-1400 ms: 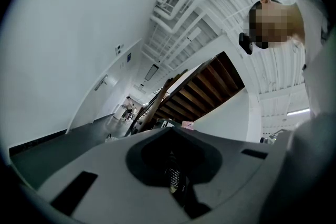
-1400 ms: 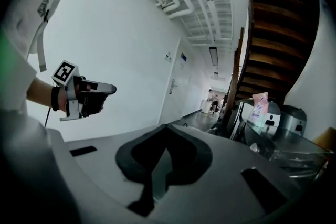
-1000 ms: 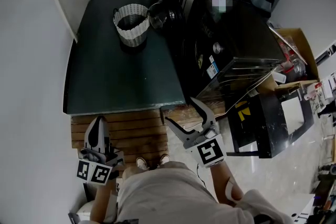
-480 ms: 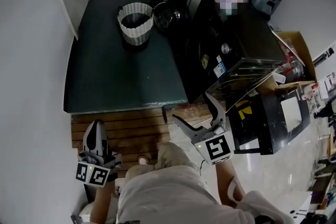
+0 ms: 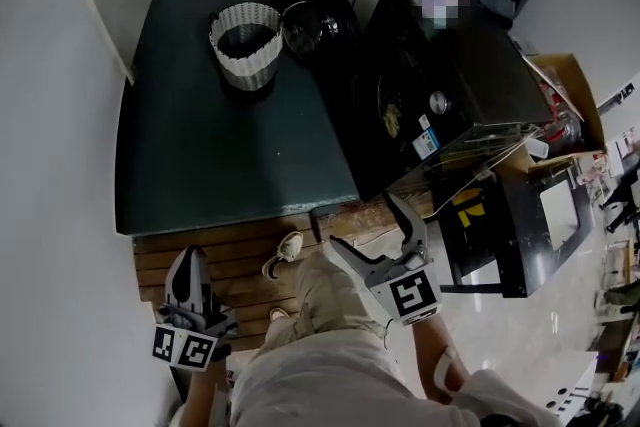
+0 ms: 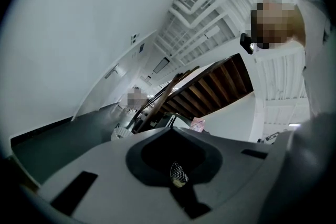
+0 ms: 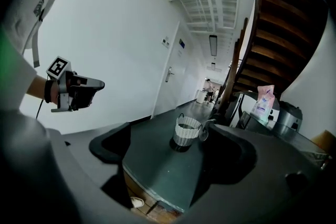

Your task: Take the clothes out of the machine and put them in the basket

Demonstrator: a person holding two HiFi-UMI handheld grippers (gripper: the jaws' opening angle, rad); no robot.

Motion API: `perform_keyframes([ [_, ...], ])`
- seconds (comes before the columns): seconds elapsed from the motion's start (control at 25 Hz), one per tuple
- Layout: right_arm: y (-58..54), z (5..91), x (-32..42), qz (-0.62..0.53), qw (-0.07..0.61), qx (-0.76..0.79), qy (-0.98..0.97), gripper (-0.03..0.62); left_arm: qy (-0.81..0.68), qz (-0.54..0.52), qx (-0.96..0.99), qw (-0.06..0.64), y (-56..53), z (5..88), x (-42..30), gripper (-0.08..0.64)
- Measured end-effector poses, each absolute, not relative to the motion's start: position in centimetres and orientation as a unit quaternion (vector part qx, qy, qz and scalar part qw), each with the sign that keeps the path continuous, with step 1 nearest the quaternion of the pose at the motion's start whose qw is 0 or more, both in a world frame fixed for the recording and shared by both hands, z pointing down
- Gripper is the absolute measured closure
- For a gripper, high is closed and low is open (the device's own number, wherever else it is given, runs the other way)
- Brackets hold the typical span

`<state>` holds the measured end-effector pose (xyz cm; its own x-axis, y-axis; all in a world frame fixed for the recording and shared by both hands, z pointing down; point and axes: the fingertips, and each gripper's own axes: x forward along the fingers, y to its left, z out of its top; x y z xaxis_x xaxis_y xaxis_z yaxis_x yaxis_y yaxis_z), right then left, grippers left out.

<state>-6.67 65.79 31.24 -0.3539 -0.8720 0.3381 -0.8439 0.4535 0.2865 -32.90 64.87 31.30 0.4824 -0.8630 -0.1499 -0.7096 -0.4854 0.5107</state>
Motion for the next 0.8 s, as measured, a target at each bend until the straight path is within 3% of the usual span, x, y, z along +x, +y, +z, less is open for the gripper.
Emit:
perform_keyframes([
  [0.28, 53.1, 33.7, -3.0, -0.016, 0.225, 0.542, -0.81, 0.143, -0.42, -0.159, 0.872, 0.194, 50.6, 31.6, -26.5, 0.546],
  [0.56, 40.7, 28.2, 4.2, 0.013, 0.228, 0.562, -0.795, 0.143, -0.353, -0.152, 0.9, 0.204, 34.3, 24.5, -15.2, 0.546],
  [0.8, 36.6, 24.8, 6.6, 0.023, 0.23, 0.592, -0.772, 0.143, -0.276, -0.16, 0.93, 0.183, 28.0, 18.1, -9.8, 0.546],
])
